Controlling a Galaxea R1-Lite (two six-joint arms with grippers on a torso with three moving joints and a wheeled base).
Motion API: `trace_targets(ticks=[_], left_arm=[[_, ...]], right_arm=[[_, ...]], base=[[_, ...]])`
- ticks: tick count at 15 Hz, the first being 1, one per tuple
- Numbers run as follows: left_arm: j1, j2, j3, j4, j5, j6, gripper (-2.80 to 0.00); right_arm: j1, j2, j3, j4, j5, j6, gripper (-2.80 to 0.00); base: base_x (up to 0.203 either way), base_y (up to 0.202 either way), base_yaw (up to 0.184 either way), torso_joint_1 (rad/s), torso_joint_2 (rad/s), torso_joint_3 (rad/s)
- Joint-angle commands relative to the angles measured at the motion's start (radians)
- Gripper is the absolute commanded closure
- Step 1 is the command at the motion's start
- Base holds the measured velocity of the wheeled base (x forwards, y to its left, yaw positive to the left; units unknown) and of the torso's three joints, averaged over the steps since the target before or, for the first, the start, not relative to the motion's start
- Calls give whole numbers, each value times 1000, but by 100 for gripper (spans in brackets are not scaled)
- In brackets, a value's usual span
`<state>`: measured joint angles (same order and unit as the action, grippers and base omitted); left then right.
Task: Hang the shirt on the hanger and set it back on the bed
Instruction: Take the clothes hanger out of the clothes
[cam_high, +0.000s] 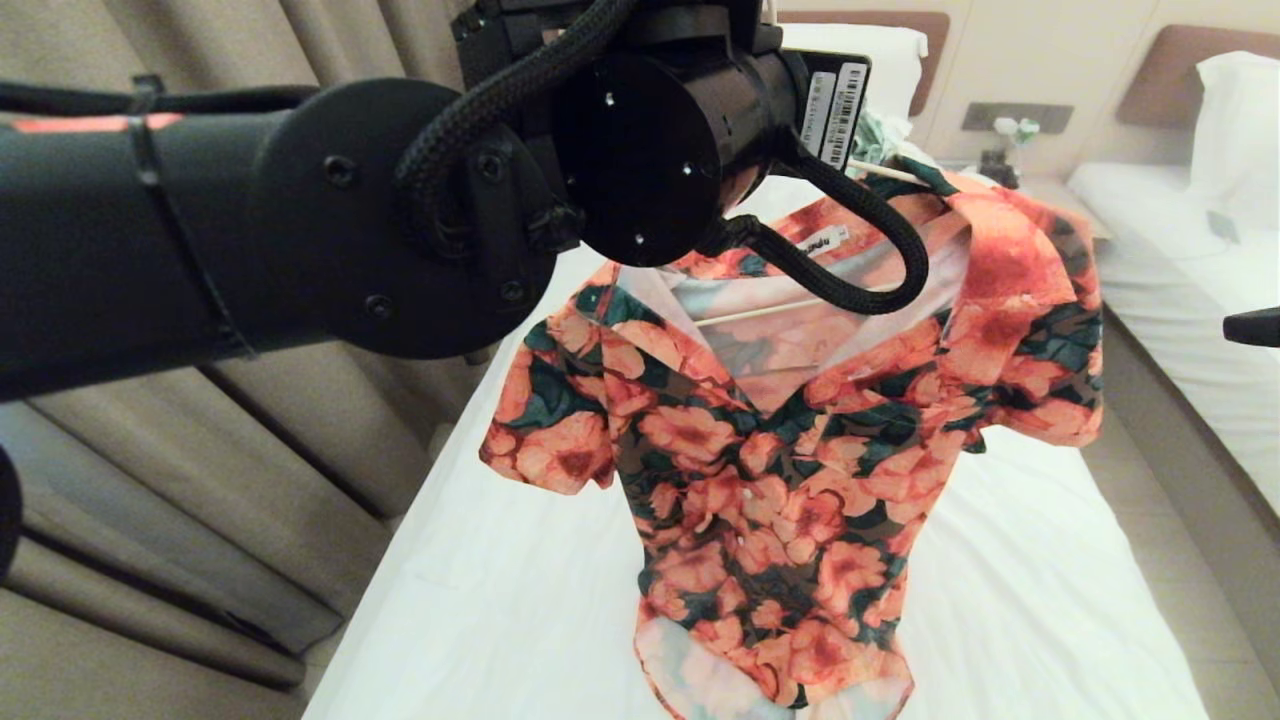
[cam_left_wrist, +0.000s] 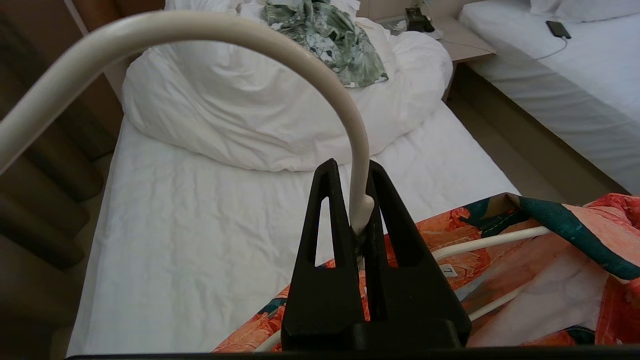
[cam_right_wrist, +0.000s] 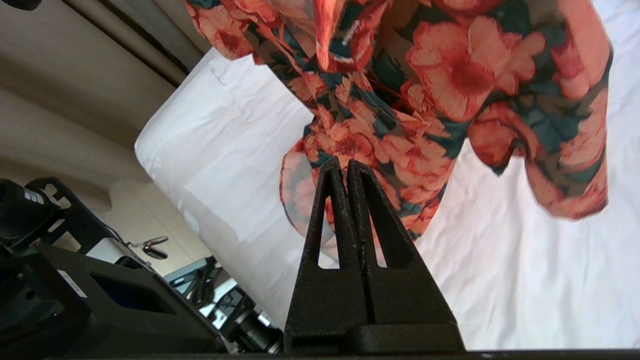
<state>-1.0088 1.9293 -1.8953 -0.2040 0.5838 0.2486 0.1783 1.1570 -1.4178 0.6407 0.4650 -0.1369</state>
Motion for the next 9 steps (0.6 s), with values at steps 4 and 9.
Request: trace_targets(ticks=[4,9], left_arm=[[-52,-30,1,2,5,6,0],[-54,-65,4,5,4,50,0]], right_arm=[[0,-16,19,0,1,-24,0],[1,-22,59,-1,7,-101,0]], base=[[0,0,0,0,0,0],[0,0,0,0,0,0]])
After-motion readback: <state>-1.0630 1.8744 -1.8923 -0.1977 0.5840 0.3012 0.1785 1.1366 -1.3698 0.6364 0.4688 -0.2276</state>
